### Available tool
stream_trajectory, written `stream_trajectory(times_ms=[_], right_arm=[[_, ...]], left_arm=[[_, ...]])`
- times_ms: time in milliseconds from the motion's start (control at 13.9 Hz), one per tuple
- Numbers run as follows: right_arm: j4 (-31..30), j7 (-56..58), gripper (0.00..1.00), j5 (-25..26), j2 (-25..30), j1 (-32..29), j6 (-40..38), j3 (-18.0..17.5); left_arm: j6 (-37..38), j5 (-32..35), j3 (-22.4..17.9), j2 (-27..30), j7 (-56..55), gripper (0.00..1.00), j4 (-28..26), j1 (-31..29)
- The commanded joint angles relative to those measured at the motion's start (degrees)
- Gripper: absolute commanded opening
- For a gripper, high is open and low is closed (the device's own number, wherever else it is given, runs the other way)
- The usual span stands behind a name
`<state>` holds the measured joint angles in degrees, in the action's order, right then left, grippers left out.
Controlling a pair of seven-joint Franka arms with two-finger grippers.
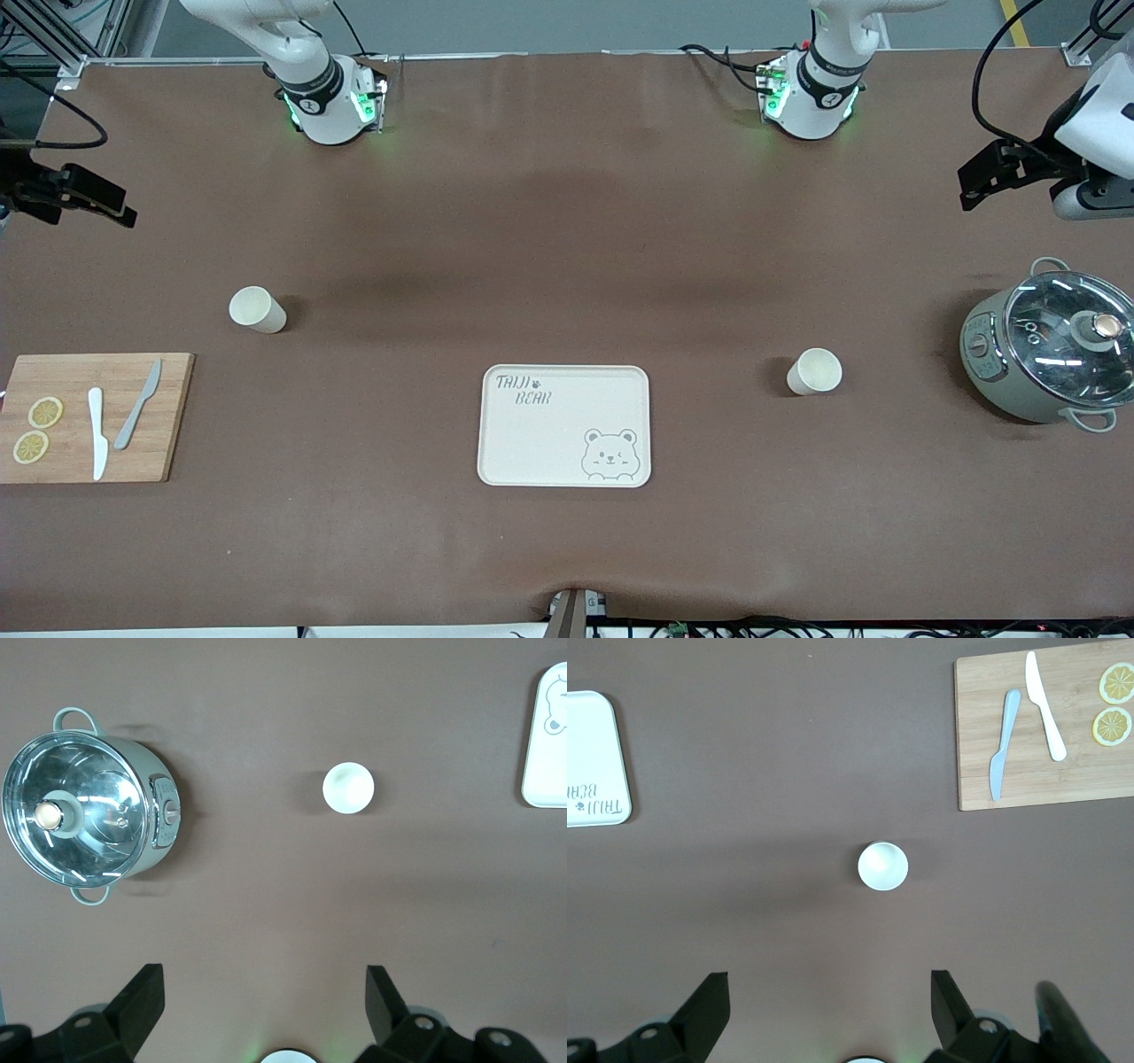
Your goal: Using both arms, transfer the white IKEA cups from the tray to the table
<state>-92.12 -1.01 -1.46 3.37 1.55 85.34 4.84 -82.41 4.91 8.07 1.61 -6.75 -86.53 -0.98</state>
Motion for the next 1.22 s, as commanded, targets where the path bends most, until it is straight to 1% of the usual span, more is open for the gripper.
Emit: stream_trajectory(times_ms=[0, 72, 143, 574, 717, 1147], right_arm=[[0.08, 0.48, 1.0, 2.68, 1.12, 0.55, 1.5, 0.08], [0.79, 0.48, 1.0, 4.44, 0.85, 0.73, 1.5, -0.01], [0.8, 0.48, 1.0, 4.63, 0.85, 0.73, 1.24, -0.01], [0.45, 0.4, 1.0, 3.67, 0.85, 0.64, 1.06, -0.01], [0.36, 2.32, 1.0, 2.78, 0.85, 0.38, 1.5, 0.08], [0.36, 3.12, 1.0, 2.7, 0.85, 0.47, 1.41, 0.08]], left_arm=[[0.32, -0.87, -0.24, -0.11, -0.02, 1.0, -0.04, 0.54], [0.23, -0.87, -0.24, -0.11, -0.02, 1.0, -0.13, 0.45], [0.23, -0.87, -0.24, -0.11, -0.02, 1.0, -0.13, 0.45], [0.23, -0.96, -0.33, -0.11, -0.02, 1.0, -0.13, 0.01], [0.23, -0.96, -0.42, -0.11, 0.07, 1.0, -0.13, -0.17], [0.67, -0.96, -0.42, 0.32, 0.16, 1.0, -0.13, -0.17]])
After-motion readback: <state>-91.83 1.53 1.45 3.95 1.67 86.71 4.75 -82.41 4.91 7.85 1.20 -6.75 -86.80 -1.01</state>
